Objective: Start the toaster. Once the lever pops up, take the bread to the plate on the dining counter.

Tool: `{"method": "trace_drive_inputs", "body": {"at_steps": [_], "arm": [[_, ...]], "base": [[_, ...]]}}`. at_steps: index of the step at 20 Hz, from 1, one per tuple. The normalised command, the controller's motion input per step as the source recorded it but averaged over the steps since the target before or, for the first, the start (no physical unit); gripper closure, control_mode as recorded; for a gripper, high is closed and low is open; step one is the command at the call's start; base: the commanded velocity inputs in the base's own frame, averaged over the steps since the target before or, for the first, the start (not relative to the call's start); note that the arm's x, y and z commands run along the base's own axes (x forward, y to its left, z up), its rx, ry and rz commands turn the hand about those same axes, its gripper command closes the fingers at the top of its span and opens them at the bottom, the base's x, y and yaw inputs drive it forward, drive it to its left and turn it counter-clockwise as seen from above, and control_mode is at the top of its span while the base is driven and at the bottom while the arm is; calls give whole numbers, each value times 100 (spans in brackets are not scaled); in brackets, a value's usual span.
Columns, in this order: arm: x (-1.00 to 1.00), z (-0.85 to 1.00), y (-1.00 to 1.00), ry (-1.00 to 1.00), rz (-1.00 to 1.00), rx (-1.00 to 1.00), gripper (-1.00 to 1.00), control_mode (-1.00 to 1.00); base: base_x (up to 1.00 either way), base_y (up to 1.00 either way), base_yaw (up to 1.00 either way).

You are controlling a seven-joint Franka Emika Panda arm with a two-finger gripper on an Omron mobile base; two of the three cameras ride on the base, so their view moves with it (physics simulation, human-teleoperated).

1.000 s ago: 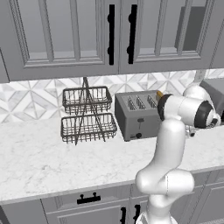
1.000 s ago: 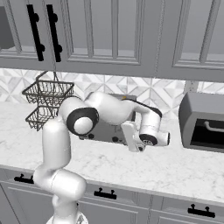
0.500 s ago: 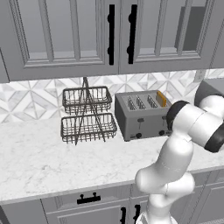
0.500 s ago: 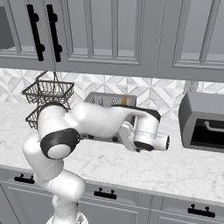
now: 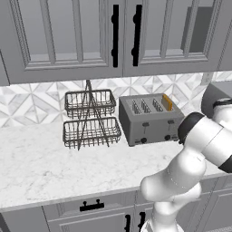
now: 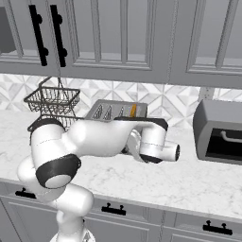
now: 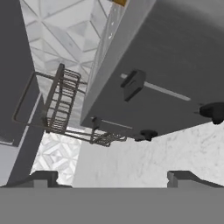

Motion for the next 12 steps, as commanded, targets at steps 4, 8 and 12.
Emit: {"method": "trace_drive_inputs", "body": {"at_steps": [4, 8, 12], "arm": [[4, 11, 0, 0, -3, 0, -100, -100], [47, 10, 0, 6, -8, 1, -100, -100], [52, -27, 0, 4, -10, 0, -100, -100]], "base": [[0, 0, 0], [0, 0, 0], [0, 0, 0]]}}
